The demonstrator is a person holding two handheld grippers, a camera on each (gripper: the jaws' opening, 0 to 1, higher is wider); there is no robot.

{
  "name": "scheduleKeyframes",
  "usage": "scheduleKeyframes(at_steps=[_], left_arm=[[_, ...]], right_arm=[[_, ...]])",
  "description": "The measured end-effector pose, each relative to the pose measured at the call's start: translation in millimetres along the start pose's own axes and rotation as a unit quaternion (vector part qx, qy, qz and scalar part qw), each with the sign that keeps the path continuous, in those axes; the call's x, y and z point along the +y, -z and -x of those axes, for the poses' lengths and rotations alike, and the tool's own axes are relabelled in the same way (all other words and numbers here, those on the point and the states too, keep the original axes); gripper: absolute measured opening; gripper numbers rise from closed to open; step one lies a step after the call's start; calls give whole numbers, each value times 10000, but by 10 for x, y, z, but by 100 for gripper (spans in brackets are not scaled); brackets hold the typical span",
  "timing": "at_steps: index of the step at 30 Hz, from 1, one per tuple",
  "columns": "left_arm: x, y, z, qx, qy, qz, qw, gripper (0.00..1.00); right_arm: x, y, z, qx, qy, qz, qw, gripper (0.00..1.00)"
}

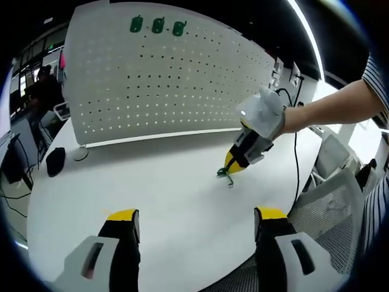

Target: Insert the hook assembly into the mounting plate slot until the hook locks in place.

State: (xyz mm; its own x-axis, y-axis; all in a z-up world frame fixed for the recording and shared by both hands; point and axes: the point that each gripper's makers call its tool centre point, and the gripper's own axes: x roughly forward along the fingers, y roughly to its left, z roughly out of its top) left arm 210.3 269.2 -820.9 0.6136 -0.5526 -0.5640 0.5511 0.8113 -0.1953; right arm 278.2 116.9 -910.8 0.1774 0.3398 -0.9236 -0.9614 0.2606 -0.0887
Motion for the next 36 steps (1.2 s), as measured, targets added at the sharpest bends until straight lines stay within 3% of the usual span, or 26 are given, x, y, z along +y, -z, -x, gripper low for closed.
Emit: scheduleKeyframes(at_steps=[5, 10, 19, 22, 25, 33, 34, 35, 36], left_arm=[[-9, 5, -3, 17, 14, -22, 10000, 79], [-11, 11, -4, 31, 43, 31, 10000, 80], [-32, -39, 26, 10, 164, 171, 9997, 81], [-12, -73, 49, -32, 203, 390, 9990, 85], [14, -137, 69, -113, 203, 483, 9986, 82], [-115, -456, 78, -300, 429, 407, 9978, 82], [-136, -493, 78, -320, 467, 410, 9976, 82], [-166, -551, 83, -368, 516, 417, 9971, 82], [-186, -590, 89, -394, 550, 421, 9968, 82]], right_arm=[[-24, -29, 95, -164, 197, -104, 9996, 2], [-134, -184, 263, -577, 553, -522, 9954, 2], [-165, -497, 617, -1463, 1220, -972, 9769, 2], [-143, -555, 713, -1738, 1366, -1212, 9677, 2], [-119, -575, 783, -1881, 1486, -1376, 9610, 2], [-123, -694, 1049, -2492, 1875, -1918, 9306, 1], [-120, -700, 1062, -2515, 1881, -1936, 9295, 2], [-118, -713, 1100, -2580, 1926, -2009, 9252, 2], [-108, -748, 1142, -2756, 1891, -2280, 9145, 2]])
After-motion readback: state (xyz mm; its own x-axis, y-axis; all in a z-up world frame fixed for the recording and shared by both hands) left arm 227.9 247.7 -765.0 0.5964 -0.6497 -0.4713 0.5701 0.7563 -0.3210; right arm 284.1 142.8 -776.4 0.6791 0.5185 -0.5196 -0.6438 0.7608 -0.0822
